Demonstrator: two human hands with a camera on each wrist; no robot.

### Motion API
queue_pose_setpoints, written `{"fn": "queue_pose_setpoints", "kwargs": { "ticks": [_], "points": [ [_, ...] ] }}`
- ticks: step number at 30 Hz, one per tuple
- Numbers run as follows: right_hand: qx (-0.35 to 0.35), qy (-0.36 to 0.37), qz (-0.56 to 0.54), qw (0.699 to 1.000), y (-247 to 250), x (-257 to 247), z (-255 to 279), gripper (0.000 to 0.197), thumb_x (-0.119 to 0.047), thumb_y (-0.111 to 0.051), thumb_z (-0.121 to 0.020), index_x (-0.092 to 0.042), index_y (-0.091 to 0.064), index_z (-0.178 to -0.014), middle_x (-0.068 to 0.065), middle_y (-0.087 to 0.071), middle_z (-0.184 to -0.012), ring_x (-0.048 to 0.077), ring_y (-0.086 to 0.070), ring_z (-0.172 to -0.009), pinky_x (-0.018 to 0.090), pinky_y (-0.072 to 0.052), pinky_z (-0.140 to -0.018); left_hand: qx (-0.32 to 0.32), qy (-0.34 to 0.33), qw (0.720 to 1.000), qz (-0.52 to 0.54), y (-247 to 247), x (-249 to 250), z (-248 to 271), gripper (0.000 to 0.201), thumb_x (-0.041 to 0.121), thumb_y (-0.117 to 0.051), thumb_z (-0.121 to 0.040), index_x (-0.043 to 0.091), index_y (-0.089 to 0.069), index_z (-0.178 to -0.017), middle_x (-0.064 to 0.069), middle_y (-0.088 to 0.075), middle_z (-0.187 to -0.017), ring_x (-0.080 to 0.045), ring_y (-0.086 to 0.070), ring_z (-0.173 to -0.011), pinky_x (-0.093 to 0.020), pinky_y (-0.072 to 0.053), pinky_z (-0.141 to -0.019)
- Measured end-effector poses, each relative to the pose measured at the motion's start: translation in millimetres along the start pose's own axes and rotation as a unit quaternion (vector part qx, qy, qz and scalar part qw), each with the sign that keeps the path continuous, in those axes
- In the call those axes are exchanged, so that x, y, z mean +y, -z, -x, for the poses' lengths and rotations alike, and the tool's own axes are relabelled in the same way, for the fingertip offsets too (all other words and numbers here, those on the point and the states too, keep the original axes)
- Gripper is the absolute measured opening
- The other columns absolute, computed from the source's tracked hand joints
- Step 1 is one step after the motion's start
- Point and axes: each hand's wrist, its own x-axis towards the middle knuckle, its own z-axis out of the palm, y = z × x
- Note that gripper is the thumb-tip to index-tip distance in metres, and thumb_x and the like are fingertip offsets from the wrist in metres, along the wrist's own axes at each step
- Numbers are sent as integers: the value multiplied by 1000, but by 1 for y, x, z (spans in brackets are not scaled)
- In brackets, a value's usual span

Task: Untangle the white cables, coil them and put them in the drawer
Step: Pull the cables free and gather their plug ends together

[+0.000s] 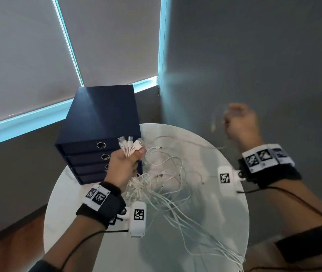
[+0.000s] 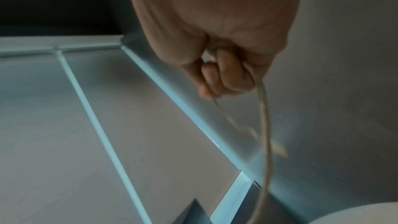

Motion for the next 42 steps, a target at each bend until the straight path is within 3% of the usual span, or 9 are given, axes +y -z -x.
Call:
{"fn": "queue_pose_setpoints", "kwargs": {
  "ticks": [2,7,10,15,20,23,26,32,42],
  "points": [
    [-120,-13,102,987,-22,3,33,39,-4,-50,-95,-26,-48,-127,-4,-63,-58,11,-45,-41,19,-32,-37,-36,-5,999,-9,-18,12,3,25,14,-69,-91,-11,-63,-90,-10,-45,-63,-12,-26,-43,-19,-24,-38],
    [-380,12,125,916,-56,-3,95,30,-24,-48,-102,-7,-71,-93,-14,-59,-58,-6,-48,-42,8,-35,-45,-90,-33,995,-15,-39,26,9,13,9,-67,-92,0,-67,-83,0,-53,-57,-8,-28,-39,-19,-24,-39],
    [-425,37,114,897,-64,-2,107,34,-26,-51,-101,-2,-70,-86,-15,-56,-50,2,-43,-42,10,-33,-48,-88,-20,996,11,-30,24,7,16,10,-65,-94,-5,-65,-92,-2,-52,-58,-7,-28,-40,-17,-24,-39],
    [-360,22,95,928,-69,2,92,10,-19,-69,-89,-10,-65,-88,5,-50,-66,14,-42,-46,25,-36,-45,-96,-4,995,32,-17,17,11,14,12,-66,-93,3,-64,-83,6,-51,-55,-5,-27,-39,-16,-22,-38],
    [-363,147,182,902,-78,8,99,43,-15,-67,-88,-39,-54,-120,1,-57,-86,13,-57,-69,27,-50,-69,-114,2,993,23,-18,16,11,14,11,-67,-92,4,-61,-81,0,-55,-59,-6,-27,-39,-15,-23,-38],
    [-372,176,251,876,-79,11,99,6,-26,-62,-92,-25,-68,-90,0,-64,-75,11,-56,-67,37,-51,-71,-114,7,993,28,-15,16,10,16,11,-65,-93,2,-61,-81,0,-52,-59,-5,-27,-38,-15,-22,-38],
    [-371,156,270,875,-71,6,93,34,-36,-59,-93,-17,-68,-67,-3,-53,-49,6,-41,-43,27,-40,-52,-115,14,993,26,-7,8,10,16,14,-66,-93,0,-63,-84,-12,-44,-68,-6,-24,-40,-15,-20,-38],
    [-144,15,-22,989,-51,-56,51,44,-19,-52,-95,-14,-50,-51,-9,-35,-34,8,-29,-28,14,-19,-37,-53,86,994,33,20,-30,12,21,13,-66,-93,-6,-68,-102,-4,-55,-71,-6,-27,-42,-16,-21,-37],
    [14,-83,-187,979,5,-81,2,32,-13,-45,-86,-20,-46,-55,-2,-31,-50,9,-19,-35,13,-14,-38,10,106,994,29,38,-40,11,40,14,-70,-91,-19,-58,-109,-9,-51,-73,-8,-25,-41,-19,-20,-39]
  ]
}}
